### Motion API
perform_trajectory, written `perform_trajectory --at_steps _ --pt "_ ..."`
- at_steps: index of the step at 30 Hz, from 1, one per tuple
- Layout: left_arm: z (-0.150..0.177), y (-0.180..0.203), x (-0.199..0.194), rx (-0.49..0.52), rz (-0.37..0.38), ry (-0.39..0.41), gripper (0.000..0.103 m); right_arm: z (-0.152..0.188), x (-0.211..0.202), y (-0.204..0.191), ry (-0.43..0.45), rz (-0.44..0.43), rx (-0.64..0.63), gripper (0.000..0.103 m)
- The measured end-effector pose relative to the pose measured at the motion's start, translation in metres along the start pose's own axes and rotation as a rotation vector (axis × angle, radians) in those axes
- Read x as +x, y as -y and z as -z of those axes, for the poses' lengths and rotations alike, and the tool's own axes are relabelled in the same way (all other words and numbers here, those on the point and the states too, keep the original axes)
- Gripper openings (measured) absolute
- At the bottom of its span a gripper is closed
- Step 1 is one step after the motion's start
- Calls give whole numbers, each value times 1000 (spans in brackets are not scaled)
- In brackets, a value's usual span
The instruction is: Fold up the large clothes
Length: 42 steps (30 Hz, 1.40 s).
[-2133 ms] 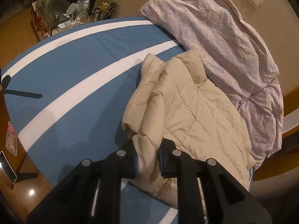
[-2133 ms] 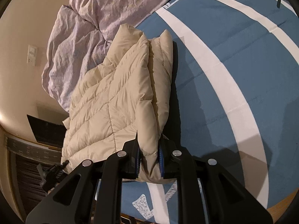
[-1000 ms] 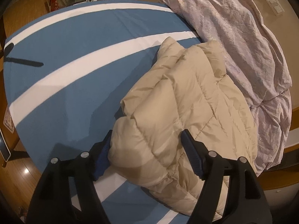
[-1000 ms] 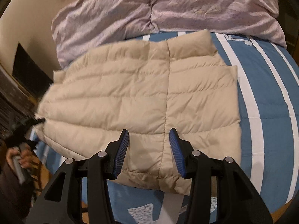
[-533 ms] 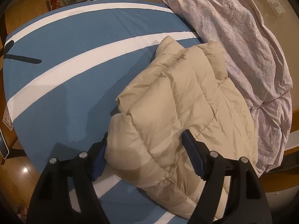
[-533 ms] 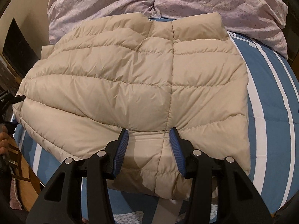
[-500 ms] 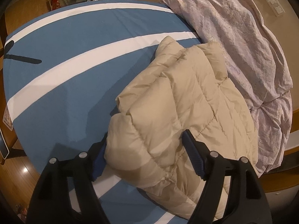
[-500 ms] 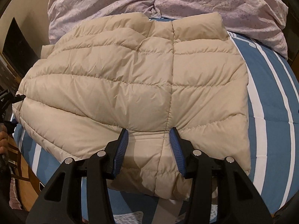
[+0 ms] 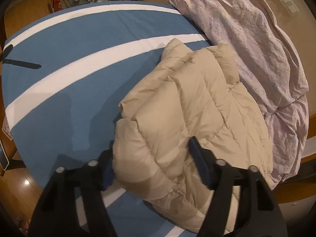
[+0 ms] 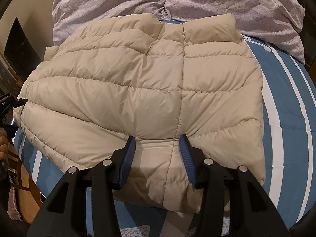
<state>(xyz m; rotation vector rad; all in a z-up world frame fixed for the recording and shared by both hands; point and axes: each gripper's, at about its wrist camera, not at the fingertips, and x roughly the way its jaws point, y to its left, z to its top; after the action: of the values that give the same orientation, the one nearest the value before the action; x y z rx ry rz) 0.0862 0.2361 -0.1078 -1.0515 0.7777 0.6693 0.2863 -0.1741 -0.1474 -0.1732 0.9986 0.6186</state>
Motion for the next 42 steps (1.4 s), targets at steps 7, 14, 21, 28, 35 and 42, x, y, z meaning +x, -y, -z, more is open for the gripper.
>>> perform_trajectory --at_steps 7,14,21,28,35,42 --pt "-2 3 -5 24 66 1 26 0 0 0 0 0 0 49" --pt "-9 25 -26 69 147 38 16 0 1 -1 -1 9 -1 49" --pt "-8 72 -60 154 319 66 16 -2 4 -3 -3 24 -2 49" --pt "16 134 -84 294 487 35 16 -4 5 -3 -4 29 -1 49" --pt "51 185 -94 437 575 -10 16 -6 7 -1 -4 30 6 49" --pt "82 221 -94 539 619 -62 16 -8 9 1 -3 28 8 49"
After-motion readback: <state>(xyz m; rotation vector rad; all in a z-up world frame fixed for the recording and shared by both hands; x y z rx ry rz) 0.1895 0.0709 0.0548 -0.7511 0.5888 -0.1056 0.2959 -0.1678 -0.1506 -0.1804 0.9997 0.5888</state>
